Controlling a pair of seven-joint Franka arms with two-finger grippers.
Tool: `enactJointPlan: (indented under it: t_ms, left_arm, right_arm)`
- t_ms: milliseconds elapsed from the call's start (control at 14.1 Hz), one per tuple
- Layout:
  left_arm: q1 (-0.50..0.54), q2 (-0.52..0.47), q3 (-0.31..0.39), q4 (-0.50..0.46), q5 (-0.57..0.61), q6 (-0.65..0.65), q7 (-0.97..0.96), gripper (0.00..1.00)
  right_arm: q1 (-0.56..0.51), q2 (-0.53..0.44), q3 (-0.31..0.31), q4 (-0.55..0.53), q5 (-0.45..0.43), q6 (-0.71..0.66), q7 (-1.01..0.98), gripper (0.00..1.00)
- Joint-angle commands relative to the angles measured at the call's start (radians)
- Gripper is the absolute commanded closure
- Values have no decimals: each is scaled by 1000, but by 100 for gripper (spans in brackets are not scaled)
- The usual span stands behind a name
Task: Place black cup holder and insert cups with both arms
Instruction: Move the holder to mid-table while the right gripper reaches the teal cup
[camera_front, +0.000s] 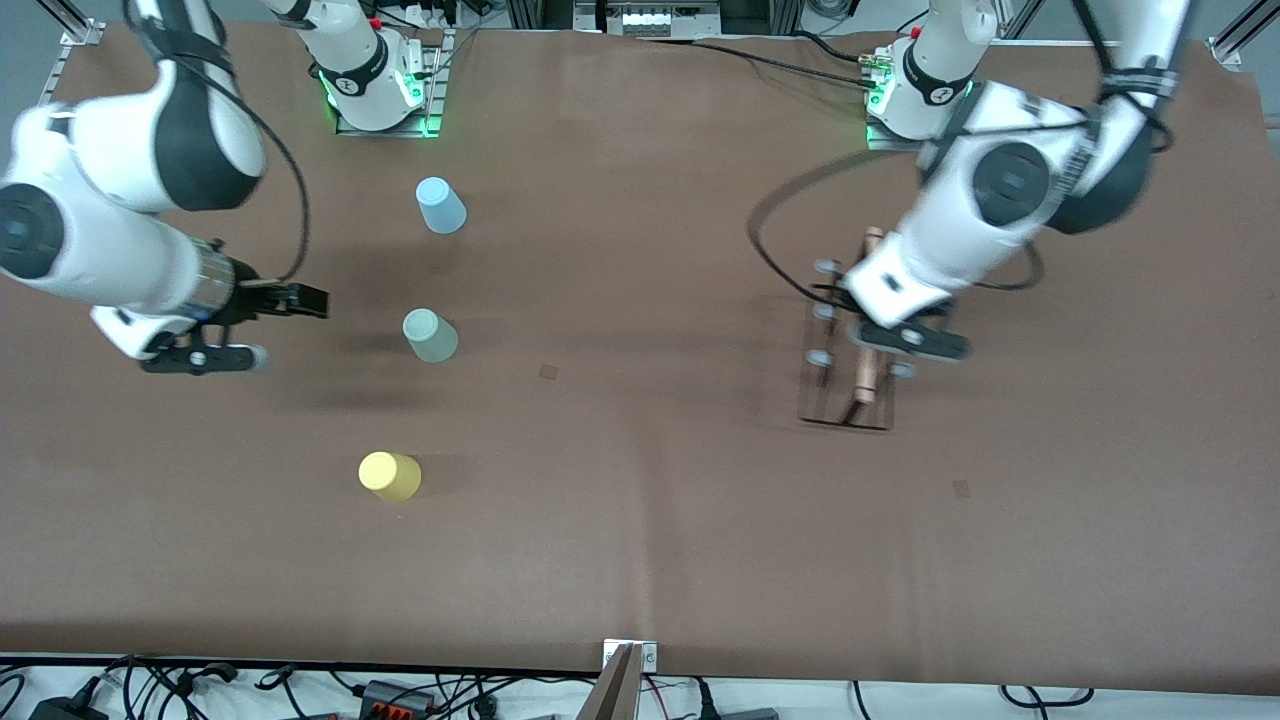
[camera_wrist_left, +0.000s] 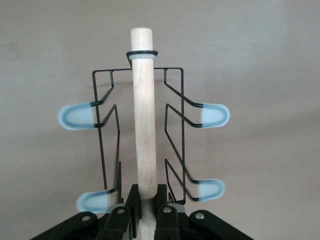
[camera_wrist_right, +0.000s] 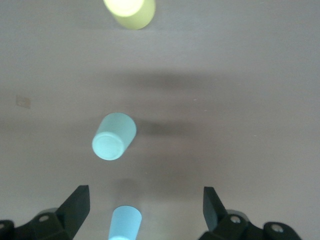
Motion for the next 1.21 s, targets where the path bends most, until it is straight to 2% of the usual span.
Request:
enactJointPlan:
  t_ms: [0,354,496,709,922,1134]
  left_arm:
    - [-1,101,-120,134,5,-33,-150,100]
    - [-192,256,-127,269,20,-22,-406,100]
    - [-259,326,-119,338,24,-20,-454,100]
    - [-299,397,-119,382,112,-16,-471,100]
    - [-332,469,-116,429,121,22,-529,100]
    - [-357,498,-113,428,124,62,-576,100]
  right_arm:
    - [49,29,-3,-9,-36,42,26,0]
    - [71,129,-2,-24,-22,140,58,0]
    - [91,150,0,-51,-20,178,86,0]
    - [100,150,0,-116,-7,232,88,0]
    - [96,144,-2,-150,59,265,88,0]
    - [102,108,0,-188,59,275,88,0]
